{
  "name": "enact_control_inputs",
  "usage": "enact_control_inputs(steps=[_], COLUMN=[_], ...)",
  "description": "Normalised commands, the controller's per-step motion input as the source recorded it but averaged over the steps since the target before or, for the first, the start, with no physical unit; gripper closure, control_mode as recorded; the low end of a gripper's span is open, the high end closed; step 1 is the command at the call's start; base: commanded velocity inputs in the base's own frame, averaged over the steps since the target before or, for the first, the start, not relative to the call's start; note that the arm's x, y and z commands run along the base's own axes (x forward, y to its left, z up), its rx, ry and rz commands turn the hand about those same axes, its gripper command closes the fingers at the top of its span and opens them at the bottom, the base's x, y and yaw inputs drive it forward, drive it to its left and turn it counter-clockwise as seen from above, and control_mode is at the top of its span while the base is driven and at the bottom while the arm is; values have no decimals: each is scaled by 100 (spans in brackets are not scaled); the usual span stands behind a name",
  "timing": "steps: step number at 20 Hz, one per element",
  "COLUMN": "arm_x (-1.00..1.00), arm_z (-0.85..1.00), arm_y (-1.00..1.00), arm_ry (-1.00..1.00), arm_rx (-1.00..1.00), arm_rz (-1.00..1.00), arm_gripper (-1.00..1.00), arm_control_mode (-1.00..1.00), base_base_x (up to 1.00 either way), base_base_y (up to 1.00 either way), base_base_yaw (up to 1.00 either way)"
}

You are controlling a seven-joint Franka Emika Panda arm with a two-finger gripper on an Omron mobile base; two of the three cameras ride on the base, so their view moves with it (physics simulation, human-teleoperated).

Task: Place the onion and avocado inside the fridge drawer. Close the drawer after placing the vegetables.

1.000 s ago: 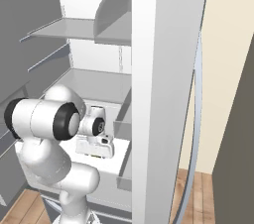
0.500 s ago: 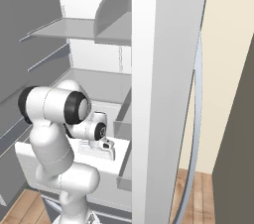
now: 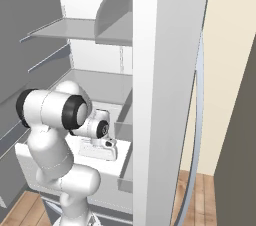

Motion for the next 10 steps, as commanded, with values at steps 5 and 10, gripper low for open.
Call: enact_control_inputs(steps=[5,10], arm_x=[23,3], arm_z=[94,100], arm_y=[20,19], arm_ry=[-9,-12], arm_rx=[0,0], arm_rz=[0,-1], arm_gripper=[-100,-100], arm_control_mode=[-100,-100], base_base_x=[0,0], base_base_y=[0,0], base_base_yaw=[0,0])
